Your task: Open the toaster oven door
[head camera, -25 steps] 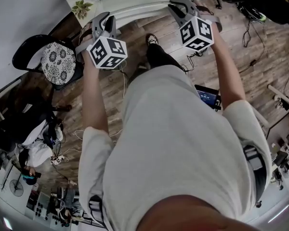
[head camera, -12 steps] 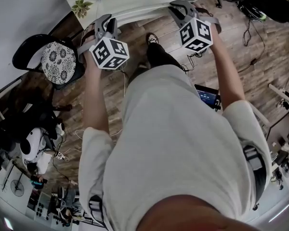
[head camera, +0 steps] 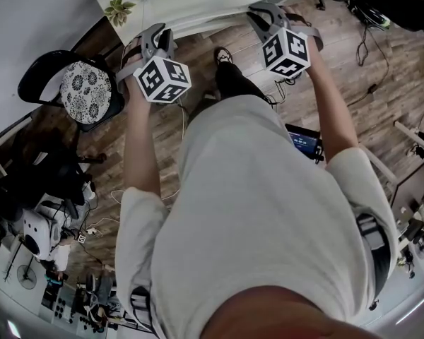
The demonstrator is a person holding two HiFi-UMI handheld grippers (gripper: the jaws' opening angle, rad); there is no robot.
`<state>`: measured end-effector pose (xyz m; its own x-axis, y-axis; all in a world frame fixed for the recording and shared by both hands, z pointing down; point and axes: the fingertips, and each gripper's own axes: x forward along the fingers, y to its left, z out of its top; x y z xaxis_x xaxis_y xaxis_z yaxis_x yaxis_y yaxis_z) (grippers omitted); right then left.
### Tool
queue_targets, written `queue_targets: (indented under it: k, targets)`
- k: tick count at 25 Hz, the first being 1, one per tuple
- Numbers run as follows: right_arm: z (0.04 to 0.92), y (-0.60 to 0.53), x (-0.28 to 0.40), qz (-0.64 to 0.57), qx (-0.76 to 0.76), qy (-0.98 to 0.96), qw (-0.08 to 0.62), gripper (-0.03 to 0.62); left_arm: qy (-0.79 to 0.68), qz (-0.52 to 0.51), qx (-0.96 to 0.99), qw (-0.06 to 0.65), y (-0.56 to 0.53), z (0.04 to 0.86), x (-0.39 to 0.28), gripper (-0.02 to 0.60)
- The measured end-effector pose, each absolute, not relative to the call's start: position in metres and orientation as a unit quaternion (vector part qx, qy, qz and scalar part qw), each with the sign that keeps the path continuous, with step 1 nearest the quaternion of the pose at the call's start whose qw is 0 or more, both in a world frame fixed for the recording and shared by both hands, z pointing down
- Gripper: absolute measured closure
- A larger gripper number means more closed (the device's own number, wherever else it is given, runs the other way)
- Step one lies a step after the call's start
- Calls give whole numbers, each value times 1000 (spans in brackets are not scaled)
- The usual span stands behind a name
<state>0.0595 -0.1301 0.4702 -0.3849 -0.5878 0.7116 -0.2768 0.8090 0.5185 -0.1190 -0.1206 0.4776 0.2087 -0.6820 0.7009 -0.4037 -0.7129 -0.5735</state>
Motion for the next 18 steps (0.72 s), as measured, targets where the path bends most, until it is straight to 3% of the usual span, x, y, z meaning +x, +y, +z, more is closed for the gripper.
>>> queue_targets:
  k: [18]
  targets:
    - [485, -118, 61, -152, 252, -817, 497, 539, 344, -524, -770, 120, -109, 492, -117, 508]
